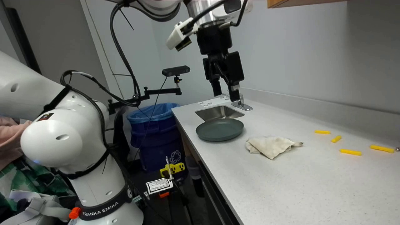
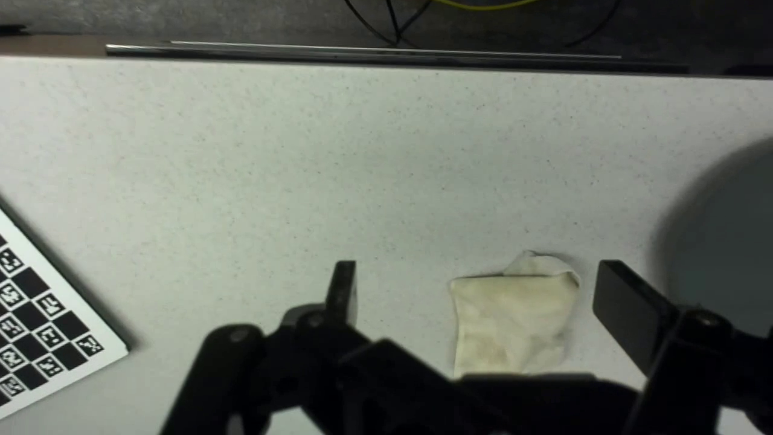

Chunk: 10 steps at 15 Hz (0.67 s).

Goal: Wipe the counter with the cloth

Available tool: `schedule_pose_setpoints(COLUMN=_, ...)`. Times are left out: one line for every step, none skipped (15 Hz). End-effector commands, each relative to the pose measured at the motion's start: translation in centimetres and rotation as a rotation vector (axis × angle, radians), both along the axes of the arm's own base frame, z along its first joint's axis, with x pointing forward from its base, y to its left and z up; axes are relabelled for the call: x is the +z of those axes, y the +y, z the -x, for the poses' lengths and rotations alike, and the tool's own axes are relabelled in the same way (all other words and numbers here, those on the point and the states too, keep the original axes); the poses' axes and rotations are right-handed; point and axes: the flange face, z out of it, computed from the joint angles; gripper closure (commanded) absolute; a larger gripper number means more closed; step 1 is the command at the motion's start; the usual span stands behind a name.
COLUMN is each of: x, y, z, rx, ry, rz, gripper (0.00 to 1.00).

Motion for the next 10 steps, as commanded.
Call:
schedule_pose_setpoints(x=-1.2, y=2.1, z=-2.3, rx=0.050, ry=-0.007, rz=-0.043, gripper=0.00)
schedule_pose_setpoints(x=-1.7, y=2.9, z=-2.9, rx=0.062, ry=0.002, rz=-0.054, gripper=0.00)
schedule_pose_setpoints(x=-2.2, y=3.7, z=-3.3, rx=0.071, ry=0.020, rz=-0.074, gripper=0.00)
schedule_pose_setpoints(x=-2.7, y=4.5, z=-3.6, rx=0.084, ry=0.051, rz=-0.100, gripper=0.00)
schedule_pose_setpoints(x=-2.4, y=3.4, z=-2.4, rx=0.047, ry=0.027, rz=-0.057, gripper=0.00)
schedule_pose_setpoints(x=-2.8, y=3.8, z=-2.6, rx=0.052, ry=0.039, rz=-0.058, gripper=0.00)
schedule_pose_setpoints(x=-3.0, y=3.8, z=-2.7, rx=0.052, ry=0.043, rz=-0.057, gripper=0.00)
schedule_pose_setpoints(x=-3.0, y=3.8, z=-2.7, rx=0.050, ry=0.043, rz=-0.057, gripper=0.00)
schedule_pose_setpoints(x=-2.9, y=3.6, z=-2.6, rx=0.047, ry=0.040, rz=-0.057, gripper=0.00)
schedule_pose_setpoints(x=-2.8, y=3.6, z=-2.6, rx=0.045, ry=0.039, rz=-0.058, gripper=0.00)
